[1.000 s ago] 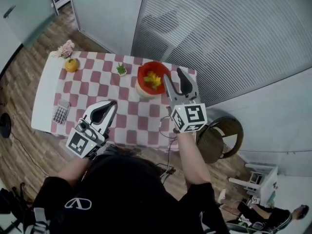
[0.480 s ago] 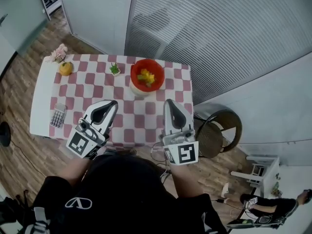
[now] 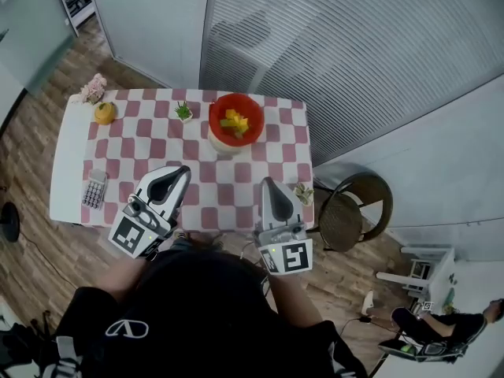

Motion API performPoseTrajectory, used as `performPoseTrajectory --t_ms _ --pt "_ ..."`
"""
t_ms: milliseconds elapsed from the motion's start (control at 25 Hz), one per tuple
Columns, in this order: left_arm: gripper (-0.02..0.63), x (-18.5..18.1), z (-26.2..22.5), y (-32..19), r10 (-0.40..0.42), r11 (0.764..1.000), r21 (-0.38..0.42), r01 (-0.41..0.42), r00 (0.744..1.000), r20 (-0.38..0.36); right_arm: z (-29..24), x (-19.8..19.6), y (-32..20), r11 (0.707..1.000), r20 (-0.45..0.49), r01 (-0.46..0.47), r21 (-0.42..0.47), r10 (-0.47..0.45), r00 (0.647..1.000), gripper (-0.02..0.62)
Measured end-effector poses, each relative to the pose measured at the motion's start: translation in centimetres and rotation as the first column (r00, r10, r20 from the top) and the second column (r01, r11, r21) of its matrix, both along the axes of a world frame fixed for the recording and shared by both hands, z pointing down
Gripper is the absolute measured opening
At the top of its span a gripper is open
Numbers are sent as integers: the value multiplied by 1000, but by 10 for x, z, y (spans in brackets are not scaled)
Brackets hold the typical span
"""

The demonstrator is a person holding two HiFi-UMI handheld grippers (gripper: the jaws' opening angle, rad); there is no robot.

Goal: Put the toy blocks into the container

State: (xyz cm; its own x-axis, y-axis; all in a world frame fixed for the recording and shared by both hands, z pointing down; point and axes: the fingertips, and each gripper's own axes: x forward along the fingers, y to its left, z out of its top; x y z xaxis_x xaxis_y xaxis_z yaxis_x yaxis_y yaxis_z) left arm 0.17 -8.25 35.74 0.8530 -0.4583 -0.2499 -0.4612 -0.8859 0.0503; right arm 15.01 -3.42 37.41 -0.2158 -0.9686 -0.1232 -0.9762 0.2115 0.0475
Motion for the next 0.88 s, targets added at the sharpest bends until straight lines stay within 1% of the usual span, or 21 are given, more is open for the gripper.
performPoseTrajectory --t_ms 240,400,880 --pt "6 1 8 5 15 1000 -11 -15 999 29 4 4 0 1000 -10 -16 -9 16 1000 5" --pt "6 0 11 6 12 1000 -14 -11 999 31 9 2 -1 1000 -33 -16 -26 15 999 3" --pt "6 0 11 8 2 1000 -17 -2 1000 28 9 4 1 999 -13 -16 -27 16 1000 3"
